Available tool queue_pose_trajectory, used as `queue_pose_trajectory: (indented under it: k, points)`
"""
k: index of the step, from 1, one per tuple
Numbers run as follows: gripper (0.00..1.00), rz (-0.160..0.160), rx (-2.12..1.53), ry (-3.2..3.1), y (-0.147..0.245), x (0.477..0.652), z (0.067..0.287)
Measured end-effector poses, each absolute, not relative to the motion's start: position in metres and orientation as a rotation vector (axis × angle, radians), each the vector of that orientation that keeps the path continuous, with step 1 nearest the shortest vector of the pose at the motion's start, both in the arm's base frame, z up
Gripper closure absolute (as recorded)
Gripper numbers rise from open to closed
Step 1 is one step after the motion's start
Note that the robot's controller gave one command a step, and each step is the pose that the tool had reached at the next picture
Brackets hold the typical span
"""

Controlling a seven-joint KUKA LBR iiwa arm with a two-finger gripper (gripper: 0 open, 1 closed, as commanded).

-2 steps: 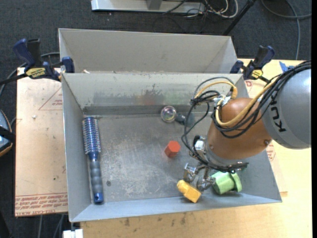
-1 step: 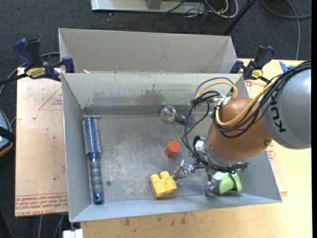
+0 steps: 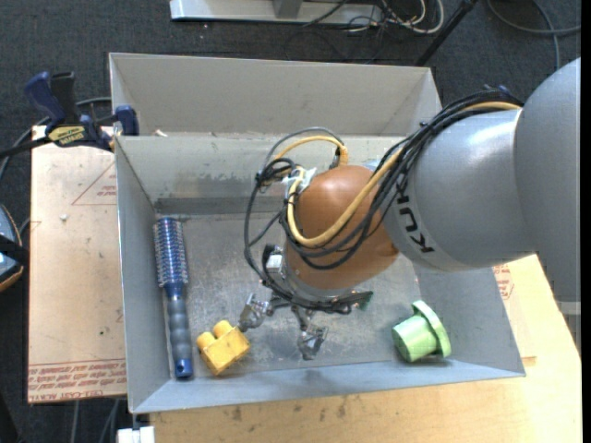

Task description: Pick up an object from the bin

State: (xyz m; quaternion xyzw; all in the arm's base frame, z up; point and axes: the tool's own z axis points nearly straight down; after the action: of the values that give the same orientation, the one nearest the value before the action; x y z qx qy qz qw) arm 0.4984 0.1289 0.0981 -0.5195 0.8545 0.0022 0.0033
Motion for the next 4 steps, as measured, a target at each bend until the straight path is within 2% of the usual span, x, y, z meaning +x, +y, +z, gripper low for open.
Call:
queue_pose_trajectory:
  k: [1, 2, 3, 4]
  points:
    - [0.00, 0.005, -1.841, 2.537, 0.230, 0.505, 0.108]
    - [0.00, -0.007, -1.818, 2.550, 0.227, 0.508, 0.093]
    - [0.00, -0.025, -2.030, 2.359, 0.229, 0.499, 0.090]
    - [1.00, -0.014, -2.045, 2.355, 0.232, 0.495, 0.088]
